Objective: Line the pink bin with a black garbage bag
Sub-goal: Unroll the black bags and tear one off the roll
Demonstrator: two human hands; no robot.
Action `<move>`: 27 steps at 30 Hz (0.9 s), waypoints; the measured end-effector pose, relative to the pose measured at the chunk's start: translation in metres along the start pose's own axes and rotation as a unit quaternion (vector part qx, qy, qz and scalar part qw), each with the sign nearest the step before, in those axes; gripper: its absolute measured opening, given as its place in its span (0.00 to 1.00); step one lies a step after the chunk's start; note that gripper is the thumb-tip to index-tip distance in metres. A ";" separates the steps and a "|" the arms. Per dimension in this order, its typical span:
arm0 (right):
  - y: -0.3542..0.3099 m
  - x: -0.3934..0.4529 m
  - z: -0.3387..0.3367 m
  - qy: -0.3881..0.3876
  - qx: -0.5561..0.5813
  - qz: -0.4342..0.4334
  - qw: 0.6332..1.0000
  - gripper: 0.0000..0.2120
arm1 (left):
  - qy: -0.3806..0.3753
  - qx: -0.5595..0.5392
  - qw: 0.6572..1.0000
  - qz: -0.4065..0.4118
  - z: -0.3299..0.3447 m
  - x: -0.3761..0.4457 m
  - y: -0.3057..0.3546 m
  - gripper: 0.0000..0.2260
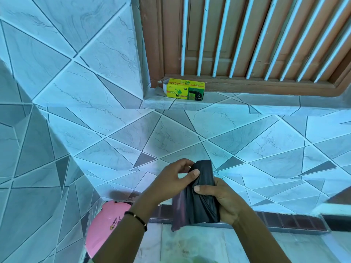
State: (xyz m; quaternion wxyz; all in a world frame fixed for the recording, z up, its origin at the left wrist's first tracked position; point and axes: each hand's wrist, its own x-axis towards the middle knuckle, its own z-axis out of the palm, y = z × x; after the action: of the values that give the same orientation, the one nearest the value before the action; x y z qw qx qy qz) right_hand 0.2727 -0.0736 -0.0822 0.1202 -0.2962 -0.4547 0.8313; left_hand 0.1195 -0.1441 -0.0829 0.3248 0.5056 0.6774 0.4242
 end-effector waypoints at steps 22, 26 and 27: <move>-0.018 -0.014 -0.029 0.002 0.103 -0.108 0.989 0.38 | 0.178 0.104 0.978 0.042 -0.038 0.000 -0.034 0.13; -0.020 -0.015 -0.037 0.009 0.112 -0.117 0.987 0.31 | 0.200 0.145 0.968 0.039 -0.049 0.000 -0.047 0.15; -0.021 -0.015 -0.038 0.012 0.103 -0.117 0.988 0.32 | 0.205 0.152 0.966 0.034 -0.051 0.001 -0.050 0.14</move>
State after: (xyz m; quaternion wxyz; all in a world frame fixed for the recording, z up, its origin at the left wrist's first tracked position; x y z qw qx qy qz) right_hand 0.3062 -0.0428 -0.0745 0.2514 -0.2368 -0.3968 0.8505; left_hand 0.0546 -0.1626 -0.1058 0.0833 0.4742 0.7685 0.4214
